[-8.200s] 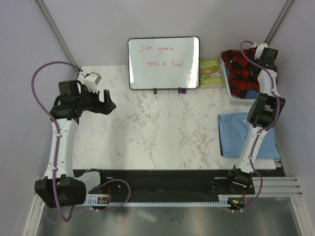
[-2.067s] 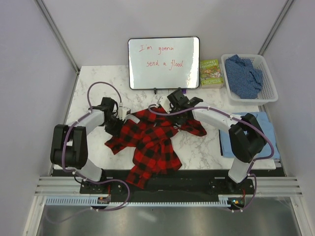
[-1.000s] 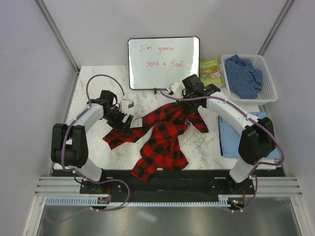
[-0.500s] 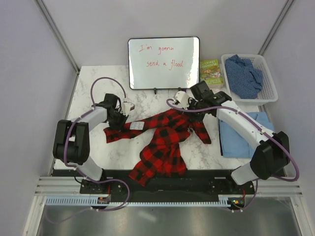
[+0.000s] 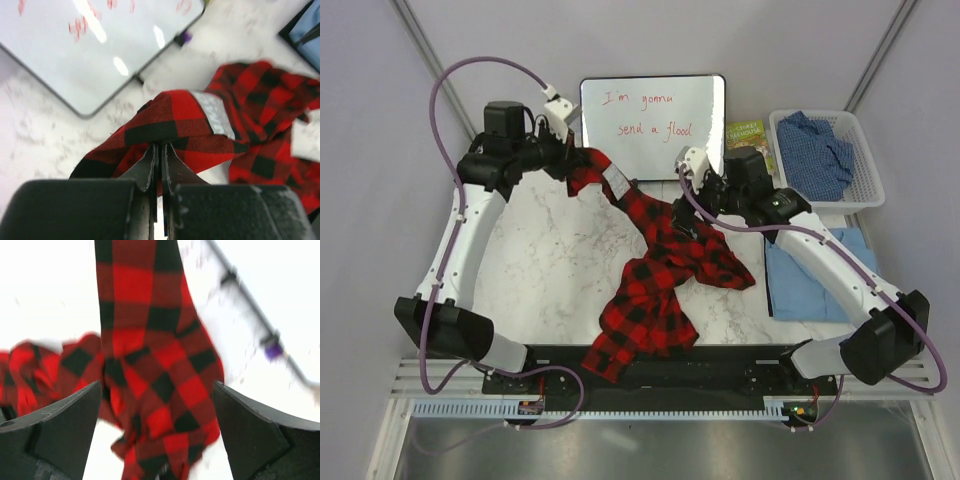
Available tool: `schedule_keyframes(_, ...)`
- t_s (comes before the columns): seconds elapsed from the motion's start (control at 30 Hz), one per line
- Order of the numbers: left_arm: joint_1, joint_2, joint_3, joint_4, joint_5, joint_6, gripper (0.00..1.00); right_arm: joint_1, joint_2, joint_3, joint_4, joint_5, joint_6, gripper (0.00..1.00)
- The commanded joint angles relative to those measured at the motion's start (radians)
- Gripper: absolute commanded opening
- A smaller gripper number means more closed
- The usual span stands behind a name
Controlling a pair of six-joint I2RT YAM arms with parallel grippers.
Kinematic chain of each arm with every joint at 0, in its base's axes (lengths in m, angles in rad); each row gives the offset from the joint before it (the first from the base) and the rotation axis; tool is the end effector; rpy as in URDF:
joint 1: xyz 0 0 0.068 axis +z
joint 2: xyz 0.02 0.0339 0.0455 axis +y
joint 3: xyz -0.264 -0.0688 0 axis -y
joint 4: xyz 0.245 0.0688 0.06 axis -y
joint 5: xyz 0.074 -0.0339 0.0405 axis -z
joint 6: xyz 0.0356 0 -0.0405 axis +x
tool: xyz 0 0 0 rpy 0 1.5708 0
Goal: Fold and stack the long sleeve shirts
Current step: Flatten the shirt out
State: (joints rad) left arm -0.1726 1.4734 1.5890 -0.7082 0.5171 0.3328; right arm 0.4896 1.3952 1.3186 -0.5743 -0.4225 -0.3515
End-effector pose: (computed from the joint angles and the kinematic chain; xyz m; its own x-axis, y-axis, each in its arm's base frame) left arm 0.3101 -0.0719 0.4055 -0.3393 0.3474 -0.8742 0.7027 0.7115 0.0100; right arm 0.2645 0.1575 0.3500 -0.2552 -0.4918 -0.8324 -0.8571 0.5136 -0.0407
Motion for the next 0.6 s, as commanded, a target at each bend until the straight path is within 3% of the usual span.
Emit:
schedule_keyframes(0.0,-0.013,0.008,0.173,-0.04,0.181,-0.143,0.02,0.084,-0.012,-0.044,0.413,-0.056,0.138,0.98)
schedule_keyframes(0.17,-0.041,0.027,0.317,-0.039,0.215,-0.193,0.02,0.179,0.094,-0.001,0.52,0.044,0.1,0.98)
schedule_keyframes(0.37,-0.053,0.057,0.374,-0.059,0.254,-0.221,0.02,0.21,0.146,0.024,0.663,0.068,0.212,0.98)
schedule_keyframes(0.47,-0.061,0.07,0.396,-0.06,0.276,-0.244,0.02,0.214,0.174,0.1,0.653,0.044,0.209,0.98)
schedule_keyframes(0.53,-0.067,0.07,0.414,-0.062,0.337,-0.253,0.02,0.225,0.186,0.126,0.642,0.102,0.183,0.91)
schedule_keyframes(0.57,-0.068,0.067,0.434,-0.059,0.362,-0.256,0.02,0.227,0.198,0.145,0.642,0.167,0.157,0.82)
